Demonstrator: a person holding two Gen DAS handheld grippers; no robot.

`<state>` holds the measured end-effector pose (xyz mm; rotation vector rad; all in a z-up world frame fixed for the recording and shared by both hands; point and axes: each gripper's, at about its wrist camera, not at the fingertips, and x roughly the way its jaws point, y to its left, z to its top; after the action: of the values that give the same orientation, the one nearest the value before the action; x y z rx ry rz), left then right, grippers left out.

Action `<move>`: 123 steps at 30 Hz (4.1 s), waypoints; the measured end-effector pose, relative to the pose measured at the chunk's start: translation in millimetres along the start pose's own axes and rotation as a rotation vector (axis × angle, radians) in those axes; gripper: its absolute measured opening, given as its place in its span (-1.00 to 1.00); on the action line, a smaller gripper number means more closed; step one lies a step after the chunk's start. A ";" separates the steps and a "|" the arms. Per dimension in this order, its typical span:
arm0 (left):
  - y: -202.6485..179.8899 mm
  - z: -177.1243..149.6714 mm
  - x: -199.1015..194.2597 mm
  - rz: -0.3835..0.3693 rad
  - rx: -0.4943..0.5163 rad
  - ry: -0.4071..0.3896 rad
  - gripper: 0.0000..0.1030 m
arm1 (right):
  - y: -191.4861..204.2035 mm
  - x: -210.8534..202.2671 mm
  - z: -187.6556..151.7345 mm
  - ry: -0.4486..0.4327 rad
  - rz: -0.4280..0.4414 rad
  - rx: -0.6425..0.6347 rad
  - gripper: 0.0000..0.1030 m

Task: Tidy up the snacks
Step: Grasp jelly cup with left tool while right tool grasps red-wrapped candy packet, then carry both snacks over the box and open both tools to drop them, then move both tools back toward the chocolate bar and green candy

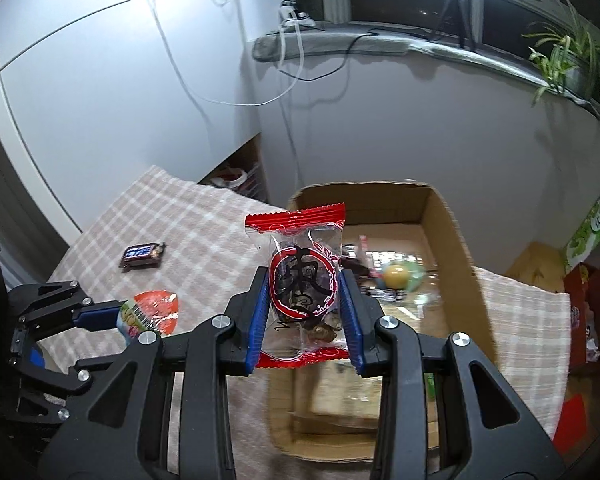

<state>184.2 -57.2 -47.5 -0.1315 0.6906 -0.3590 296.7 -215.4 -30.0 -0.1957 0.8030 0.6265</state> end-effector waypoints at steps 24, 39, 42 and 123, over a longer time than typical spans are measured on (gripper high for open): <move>-57.2 30.0 64.7 -0.072 0.066 0.042 -0.35 | -96.0 50.7 16.9 0.044 -0.045 0.122 -0.32; -68.9 34.8 93.5 -0.072 0.087 0.073 -0.34 | -109.7 76.9 14.6 0.084 -0.037 0.140 -0.32; -70.2 37.1 97.6 -0.073 0.087 0.077 -0.34 | -108.0 76.1 15.7 0.083 -0.047 0.129 -0.30; 168.1 -36.8 -37.2 0.186 -0.041 0.100 0.06 | 97.3 61.8 -98.3 0.117 -0.134 0.190 0.58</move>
<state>181.1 112.9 -93.0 -0.0883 0.8025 -0.1742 211.6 -148.1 -135.8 -0.1126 0.9485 0.4123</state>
